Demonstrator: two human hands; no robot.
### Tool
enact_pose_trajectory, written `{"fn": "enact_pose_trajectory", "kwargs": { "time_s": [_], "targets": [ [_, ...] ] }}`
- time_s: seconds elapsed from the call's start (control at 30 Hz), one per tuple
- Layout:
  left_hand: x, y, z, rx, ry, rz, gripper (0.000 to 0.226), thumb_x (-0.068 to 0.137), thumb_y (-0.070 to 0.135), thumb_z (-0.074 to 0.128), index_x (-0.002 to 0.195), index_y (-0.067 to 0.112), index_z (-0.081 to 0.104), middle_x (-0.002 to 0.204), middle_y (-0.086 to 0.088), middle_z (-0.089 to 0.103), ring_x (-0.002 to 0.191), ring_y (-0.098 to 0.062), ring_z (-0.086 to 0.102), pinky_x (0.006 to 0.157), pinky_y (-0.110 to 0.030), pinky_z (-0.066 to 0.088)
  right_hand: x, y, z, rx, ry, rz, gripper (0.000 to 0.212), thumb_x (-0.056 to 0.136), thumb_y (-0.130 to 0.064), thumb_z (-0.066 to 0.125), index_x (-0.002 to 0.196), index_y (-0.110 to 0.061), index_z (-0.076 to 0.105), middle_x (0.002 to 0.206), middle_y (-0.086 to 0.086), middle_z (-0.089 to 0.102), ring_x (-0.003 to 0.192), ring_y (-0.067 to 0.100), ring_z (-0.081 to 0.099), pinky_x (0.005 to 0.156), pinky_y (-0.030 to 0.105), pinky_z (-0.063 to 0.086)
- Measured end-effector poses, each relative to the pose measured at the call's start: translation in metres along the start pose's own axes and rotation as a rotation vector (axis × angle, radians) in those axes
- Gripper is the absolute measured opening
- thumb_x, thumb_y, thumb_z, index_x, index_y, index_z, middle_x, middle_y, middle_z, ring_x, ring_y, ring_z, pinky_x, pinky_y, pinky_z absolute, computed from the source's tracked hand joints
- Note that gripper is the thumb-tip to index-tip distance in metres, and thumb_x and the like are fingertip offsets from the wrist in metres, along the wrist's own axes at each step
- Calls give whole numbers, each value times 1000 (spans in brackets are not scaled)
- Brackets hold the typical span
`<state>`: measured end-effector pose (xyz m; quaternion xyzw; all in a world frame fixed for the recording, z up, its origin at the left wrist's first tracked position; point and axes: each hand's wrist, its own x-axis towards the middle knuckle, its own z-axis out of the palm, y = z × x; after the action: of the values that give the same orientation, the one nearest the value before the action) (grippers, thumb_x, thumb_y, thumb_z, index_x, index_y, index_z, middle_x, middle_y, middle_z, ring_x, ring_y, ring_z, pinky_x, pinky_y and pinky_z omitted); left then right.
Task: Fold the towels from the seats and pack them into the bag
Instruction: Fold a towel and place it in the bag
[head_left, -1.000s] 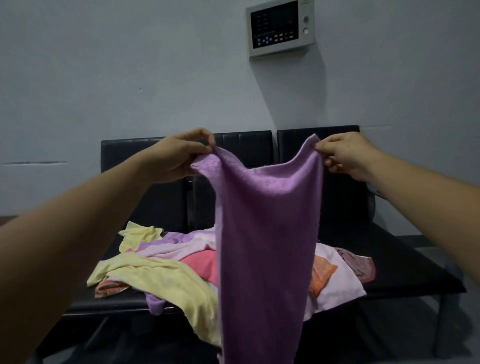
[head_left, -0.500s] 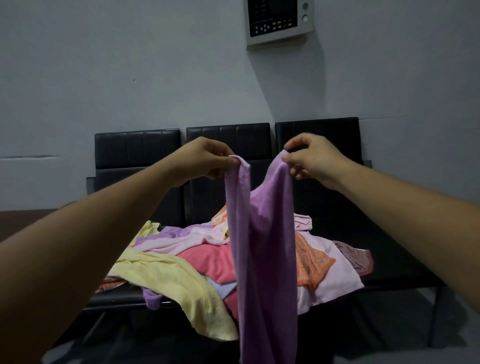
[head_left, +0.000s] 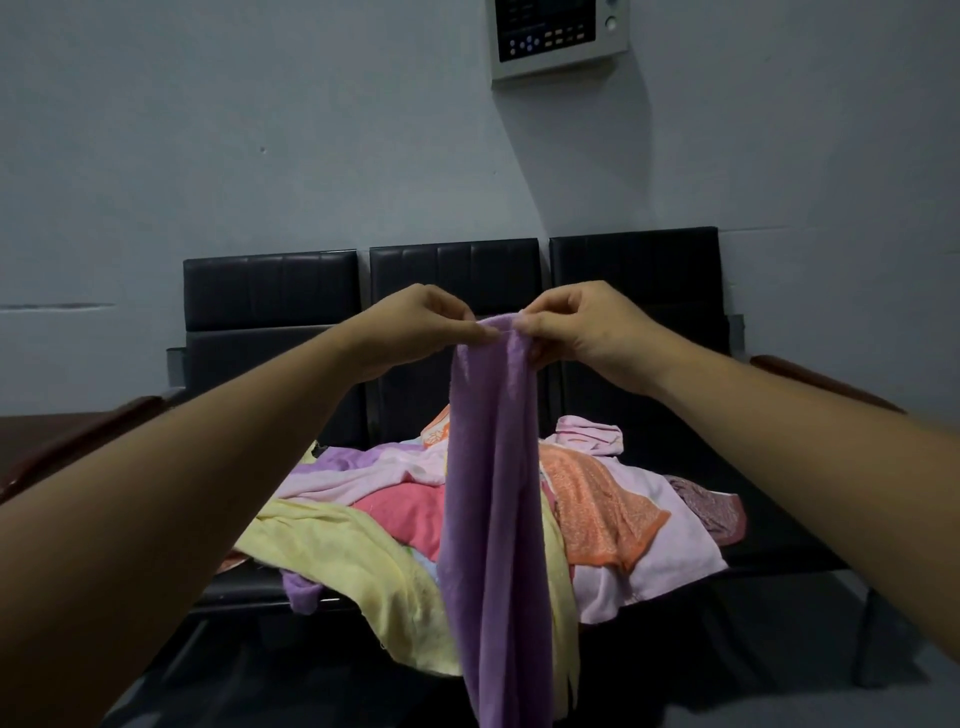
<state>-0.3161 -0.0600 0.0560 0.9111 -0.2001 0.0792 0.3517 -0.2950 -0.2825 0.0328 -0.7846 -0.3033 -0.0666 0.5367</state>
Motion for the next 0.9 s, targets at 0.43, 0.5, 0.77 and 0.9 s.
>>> {"fn": "enact_pose_trajectory", "kwargs": {
  "time_s": [0.43,0.5,0.77,0.9],
  "targets": [
    [-10,-41,-2,-189,98,-52,19,90,20,69,101,5,70,96,-9,76,94,-22,74,88,-36,61,-5,32,-18,-103,342,89,4,96,-16,67,100,-17,68,90,1,70,80,12,65,71,25,52],
    [-7,-34,-4,-350,215,26,18,89,13,69,105,5,70,98,-11,74,91,-22,74,85,-35,62,0,25,-25,111,348,51,17,93,-6,69,109,-11,68,97,6,72,86,14,69,78,29,59],
    [-3,-45,6,-251,226,-123,16,88,14,73,100,4,73,94,-11,75,90,-24,74,81,-31,62,0,41,-34,108,222,220,13,89,-16,73,102,-14,75,99,2,76,99,19,68,93,37,51],
    [0,-46,23,-427,266,-36,7,89,12,73,94,8,73,82,-5,72,81,-16,70,76,-28,59,-2,45,-18,506,97,105,11,94,-14,66,104,-14,69,91,0,72,84,15,67,83,33,55]
  ]
}}
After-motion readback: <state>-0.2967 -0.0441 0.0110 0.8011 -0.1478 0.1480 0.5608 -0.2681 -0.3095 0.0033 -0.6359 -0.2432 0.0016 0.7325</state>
